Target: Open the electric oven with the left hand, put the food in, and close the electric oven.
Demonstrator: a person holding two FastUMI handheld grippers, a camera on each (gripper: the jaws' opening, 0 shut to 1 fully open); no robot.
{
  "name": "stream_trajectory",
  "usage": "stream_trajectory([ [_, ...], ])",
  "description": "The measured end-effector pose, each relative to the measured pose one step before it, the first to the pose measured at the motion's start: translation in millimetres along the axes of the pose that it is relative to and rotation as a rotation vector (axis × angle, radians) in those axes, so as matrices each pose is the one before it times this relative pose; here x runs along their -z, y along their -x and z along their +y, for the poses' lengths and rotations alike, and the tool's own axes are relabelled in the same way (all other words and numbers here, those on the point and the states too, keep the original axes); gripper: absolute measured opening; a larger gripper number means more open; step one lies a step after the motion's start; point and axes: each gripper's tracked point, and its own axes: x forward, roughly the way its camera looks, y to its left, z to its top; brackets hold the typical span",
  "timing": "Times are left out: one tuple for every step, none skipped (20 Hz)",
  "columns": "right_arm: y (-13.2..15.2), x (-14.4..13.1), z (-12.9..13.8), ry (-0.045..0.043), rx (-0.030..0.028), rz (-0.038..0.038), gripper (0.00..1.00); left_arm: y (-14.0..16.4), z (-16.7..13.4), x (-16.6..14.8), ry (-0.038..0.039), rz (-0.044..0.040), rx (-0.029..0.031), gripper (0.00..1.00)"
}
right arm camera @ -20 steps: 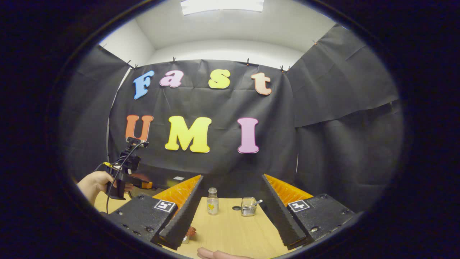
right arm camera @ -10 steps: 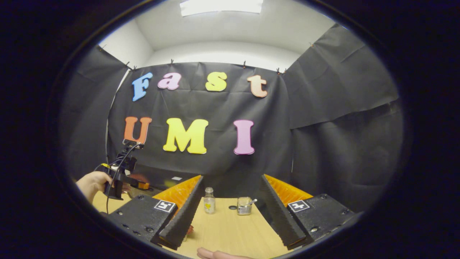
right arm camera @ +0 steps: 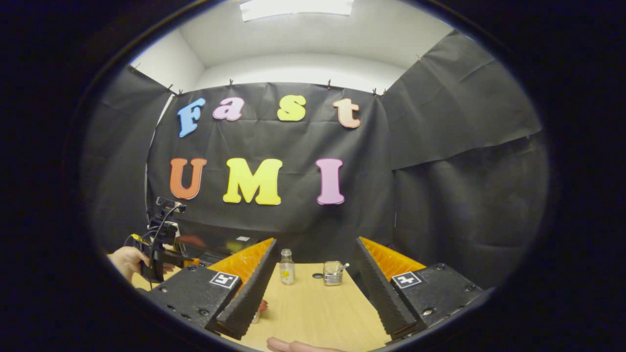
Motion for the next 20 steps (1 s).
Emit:
stream_trajectory([
  [2.08,0.76,2.52,-0.00377,-0.00703,0.00573,0.99,4.16,0.11,6.85,-0.00493,-0.00582,-0.00034,0.97],
  [1.28,2.0,1.9,-0.00412,-0.00485,0.00814,0.99,3.43,-1.11,8.0,0.00294,-0.00236,-0.00089,0.97],
  [1.08,1.12,1.76,-0.00185,-0.00269,0.00918,0.99,3.15,-0.85,7.63,0.00238,0.00169,-0.00015,0.97],
  [0.24,1.7,1.56,0.00014,-0.00234,0.00624,0.99,2.8,-0.08,7.17,-0.00265,-0.00085,0.00036,0.97],
  [-0.44,-0.3,0.98,0.00085,0.00054,0.00341,0.99,2.53,-0.64,6.3,-0.00023,-0.00103,-0.00062,0.97],
  [0.28,1.43,0.36,0.00097,0.00197,0.00322,0.98,1.28,-0.63,6.83,0.0001,-0.0016,-0.00005,0.97],
  [-0.68,0.93,0.46,-0.00094,0.00188,0.0025,0.98,1.11,-1.15,6.92,0.00131,0.00535,0.00034,0.98],
  [-0.79,3.36,0.7,-0.00203,0.00158,0.00491,0.98,2.29,-0.2,6.88,0.00211,0.00196,-0.00041,0.98],
  [-1.04,2.07,1.17,-0.00181,-0.00031,0.00725,0.98,0.81,-0.5,6.57,-0.00203,0.00033,-0.00035,0.98],
  [-1.24,3.91,1.07,-0.0025,-0.0012,0.00895,0.99,1.48,-0.26,7.35,0.00153,0.00388,-0.0009,0.97],
  [-1.83,4.39,1.46,-0.0014,-0.00221,0.01144,0.99,0.63,-1.18,7.71,0.00235,0.00251,-0.00022,0.98],
  [-2.32,3.92,2.66,0.00053,-0.00321,0.01229,0.99,-1.06,-0.95,8.54,-0.00199,0.00771,-0.00017,0.98],
  [-2.2,3.92,1.53,0.0023,-0.00126,0.01109,0.99,-0.74,-0.41,8.11,-0.00276,0.00722,0.00005,0.97],
  [-1.94,3.64,0.37,0.00236,0.00123,0.01027,0.99,-0.39,-0.14,8.19,-0.00263,0.00624,0.00007,0.97],
  [-1.77,3.42,0.97,0.00275,-0.00007,0.00978,0.99,-0.72,-0.86,8.42,-0.00101,0.00977,0.00009,0.97],
  [-0.66,3.54,1.89,0.00172,-0.00219,0.0067,0.99,-1.88,-0.69,9.96,-0.00043,0.01494,-0.00013,0.98],
  [-0.98,2.64,2.72,0.00235,-0.00296,0.00639,0.99,-2.76,-0.18,9.58,0.00067,0.01705,0.00103,0.97],
  [-1.71,3.35,1.95,0.00315,-0.00147,0.00676,0.99,-4.26,-0.08,10.54,0.00659,0.02469,0.00175,0.97],
  [-1.79,2.2,2.08,0.00416,-0.00184,0.00554,0.99,-2.1,-0.69,8.3,0.00787,0.01974,0.00087,0.97],
  [-1.74,3.77,1.31,0.00385,0.00048,0.0058,0.99,0.79,-0.59,1.47,-0.00351,-0.00918,-0.00111,0.97],
])
